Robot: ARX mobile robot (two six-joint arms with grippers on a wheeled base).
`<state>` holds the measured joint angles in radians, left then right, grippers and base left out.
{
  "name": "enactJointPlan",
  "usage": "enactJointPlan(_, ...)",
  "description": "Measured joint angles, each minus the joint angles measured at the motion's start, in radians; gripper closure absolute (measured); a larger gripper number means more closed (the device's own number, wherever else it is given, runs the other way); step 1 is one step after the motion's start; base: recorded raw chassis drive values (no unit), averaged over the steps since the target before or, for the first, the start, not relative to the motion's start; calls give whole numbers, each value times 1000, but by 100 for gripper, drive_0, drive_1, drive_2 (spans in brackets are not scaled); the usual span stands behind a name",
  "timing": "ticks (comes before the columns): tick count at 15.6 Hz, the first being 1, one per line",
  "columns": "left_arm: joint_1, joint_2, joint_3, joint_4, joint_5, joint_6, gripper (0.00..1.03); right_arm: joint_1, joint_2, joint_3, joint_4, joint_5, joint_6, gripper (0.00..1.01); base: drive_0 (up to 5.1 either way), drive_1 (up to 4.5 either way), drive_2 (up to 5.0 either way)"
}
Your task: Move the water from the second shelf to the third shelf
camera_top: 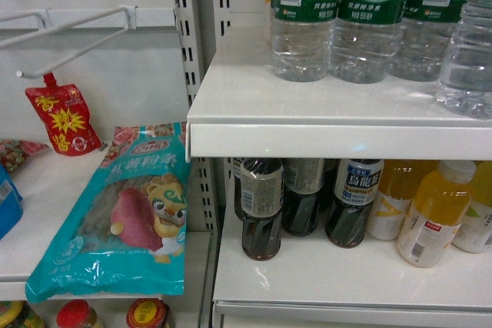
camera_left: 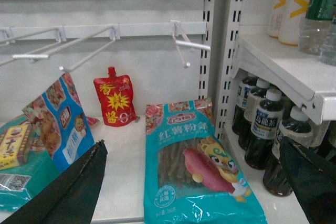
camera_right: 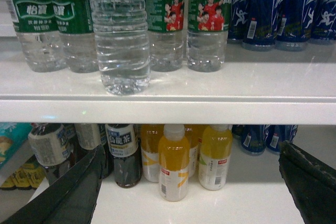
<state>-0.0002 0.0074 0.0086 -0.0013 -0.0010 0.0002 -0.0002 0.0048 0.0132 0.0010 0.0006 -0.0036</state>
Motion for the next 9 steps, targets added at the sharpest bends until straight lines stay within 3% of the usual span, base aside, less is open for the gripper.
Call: enactJointPlan(9,0,0,0,-3,1,0,5,0,0,0,-4,0,4,3,0,0,0)
